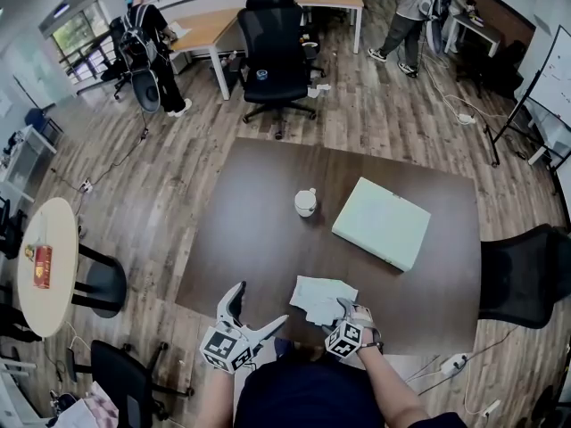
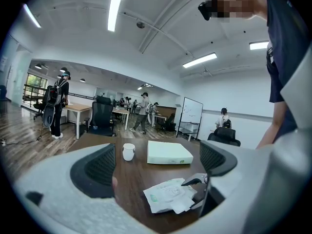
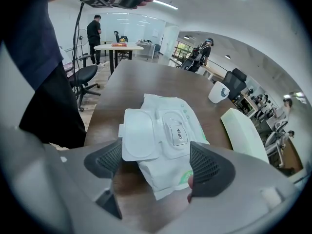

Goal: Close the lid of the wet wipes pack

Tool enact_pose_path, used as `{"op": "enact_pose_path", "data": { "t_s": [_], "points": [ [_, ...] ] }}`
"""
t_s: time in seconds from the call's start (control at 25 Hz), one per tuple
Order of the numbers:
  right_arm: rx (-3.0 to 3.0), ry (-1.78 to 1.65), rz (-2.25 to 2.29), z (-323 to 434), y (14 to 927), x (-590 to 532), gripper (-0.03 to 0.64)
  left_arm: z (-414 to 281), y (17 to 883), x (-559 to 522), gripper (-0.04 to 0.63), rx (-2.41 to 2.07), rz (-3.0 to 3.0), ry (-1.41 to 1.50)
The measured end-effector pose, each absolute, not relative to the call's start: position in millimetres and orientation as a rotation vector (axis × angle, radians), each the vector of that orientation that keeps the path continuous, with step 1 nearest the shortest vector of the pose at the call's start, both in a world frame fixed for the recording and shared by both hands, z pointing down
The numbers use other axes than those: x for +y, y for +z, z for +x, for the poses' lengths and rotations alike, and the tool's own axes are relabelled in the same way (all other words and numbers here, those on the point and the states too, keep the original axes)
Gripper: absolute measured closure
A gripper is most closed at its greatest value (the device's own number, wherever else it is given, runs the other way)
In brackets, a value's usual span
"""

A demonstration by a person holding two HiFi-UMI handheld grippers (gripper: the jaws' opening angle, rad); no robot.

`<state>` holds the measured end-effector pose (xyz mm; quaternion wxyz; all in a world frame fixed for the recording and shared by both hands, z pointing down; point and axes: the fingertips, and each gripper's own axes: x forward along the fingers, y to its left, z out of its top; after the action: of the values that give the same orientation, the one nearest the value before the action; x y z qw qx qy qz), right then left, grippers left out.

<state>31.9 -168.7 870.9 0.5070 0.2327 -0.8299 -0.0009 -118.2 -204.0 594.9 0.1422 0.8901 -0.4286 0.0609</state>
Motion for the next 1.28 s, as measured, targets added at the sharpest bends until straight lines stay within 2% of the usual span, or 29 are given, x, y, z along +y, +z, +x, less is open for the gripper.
{"op": "enact_pose_path", "data": {
  "t_s": [1.28],
  "points": [
    [-2.096,0.138,0.810,50.8,830.0,-189.2,0.173,-101.0,595.9,-203.2,0.067,-1.167,2.602,0.209]
  ]
}}
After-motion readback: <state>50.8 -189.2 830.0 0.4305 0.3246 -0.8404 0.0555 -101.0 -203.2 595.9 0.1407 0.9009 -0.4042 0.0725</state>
